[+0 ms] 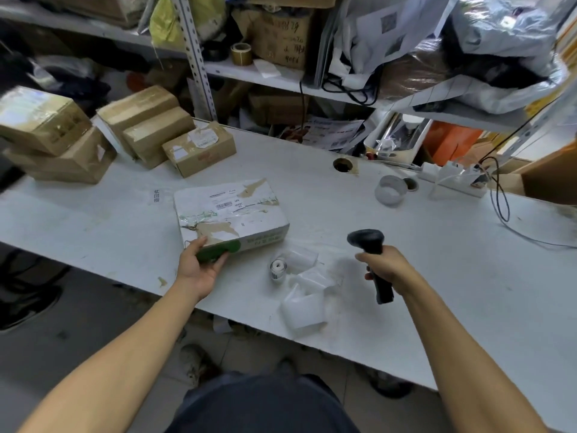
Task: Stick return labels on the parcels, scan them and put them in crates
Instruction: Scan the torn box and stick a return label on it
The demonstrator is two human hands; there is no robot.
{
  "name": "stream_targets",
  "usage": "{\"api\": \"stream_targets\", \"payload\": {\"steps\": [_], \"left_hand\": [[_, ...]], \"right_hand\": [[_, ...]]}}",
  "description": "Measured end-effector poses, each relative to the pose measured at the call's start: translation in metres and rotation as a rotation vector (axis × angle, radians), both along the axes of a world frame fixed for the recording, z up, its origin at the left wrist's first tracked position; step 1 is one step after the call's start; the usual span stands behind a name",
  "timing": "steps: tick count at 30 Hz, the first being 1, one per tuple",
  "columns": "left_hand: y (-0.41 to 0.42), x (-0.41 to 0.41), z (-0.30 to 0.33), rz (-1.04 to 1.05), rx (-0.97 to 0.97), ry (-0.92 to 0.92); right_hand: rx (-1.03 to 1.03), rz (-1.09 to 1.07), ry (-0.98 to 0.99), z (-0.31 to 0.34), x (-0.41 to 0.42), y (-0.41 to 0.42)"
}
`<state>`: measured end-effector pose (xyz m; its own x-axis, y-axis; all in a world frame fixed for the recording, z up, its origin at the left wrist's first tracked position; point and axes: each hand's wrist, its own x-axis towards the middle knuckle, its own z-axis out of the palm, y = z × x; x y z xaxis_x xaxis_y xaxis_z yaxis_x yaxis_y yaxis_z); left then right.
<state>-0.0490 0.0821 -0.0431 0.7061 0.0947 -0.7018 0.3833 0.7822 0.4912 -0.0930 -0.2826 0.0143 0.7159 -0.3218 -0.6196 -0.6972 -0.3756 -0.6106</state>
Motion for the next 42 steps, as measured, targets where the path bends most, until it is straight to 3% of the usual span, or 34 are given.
{"api": "stream_targets", "payload": {"steps": [3,7,10,12,14,16,19,23,27,29,32,34,36,39,42], "left_hand": [[0.005,-0.008,-0.008,-0.001,-0.020,0.034],[0.004,-0.014,-0.015,-0.087,0.089,0.116],[0.003,-0.021,-0.020,-0.123,0.126,0.153],[-0.001,-0.025,-0.022,-0.093,0.139,0.158],[-0.009,-0.028,-0.021,-0.049,0.144,0.154],[-0.016,-0.031,-0.018,0.032,0.132,0.148],[-0.022,-0.036,-0.018,0.165,0.097,0.140],[-0.024,-0.045,-0.022,0.202,0.130,0.196],[-0.029,-0.067,-0.026,0.004,0.538,0.255],[-0.036,-0.083,-0.026,-0.217,0.841,0.149],[-0.044,-0.094,-0.022,-0.515,1.233,-0.259],[-0.051,-0.089,-0.021,-0.613,1.354,-0.513],[-0.058,-0.080,-0.018,-0.655,1.468,-0.638],[-0.067,-0.068,-0.014,-0.661,1.581,-0.734],[-0.067,-0.062,-0.015,-0.651,1.518,-0.746]], "right_hand": [[-0.048,-0.028,0.074,-0.037,-0.021,-0.002],[-0.118,-0.033,0.117,-0.056,-0.036,0.005],[-0.437,0.007,0.094,-0.067,-0.044,0.016],[-0.635,-0.014,-0.157,-0.067,-0.049,0.034],[-0.659,0.148,-0.463,-0.064,-0.048,0.058],[-0.556,0.423,-0.596,-0.065,-0.039,0.083],[-0.400,0.667,-0.467,-0.068,-0.017,0.117],[-0.249,0.655,-0.317,-0.073,0.015,0.138],[-0.137,0.521,-0.285,-0.079,0.027,0.137],[-0.039,0.363,-0.249,-0.081,0.028,0.134],[0.345,0.079,-0.135,-0.072,0.026,0.134],[0.509,0.006,-0.107,-0.061,0.023,0.134],[0.553,-0.009,-0.101,-0.052,0.020,0.134],[0.547,-0.045,-0.089,-0.046,0.016,0.136],[0.616,-0.070,-0.098,-0.043,0.015,0.134]]}}
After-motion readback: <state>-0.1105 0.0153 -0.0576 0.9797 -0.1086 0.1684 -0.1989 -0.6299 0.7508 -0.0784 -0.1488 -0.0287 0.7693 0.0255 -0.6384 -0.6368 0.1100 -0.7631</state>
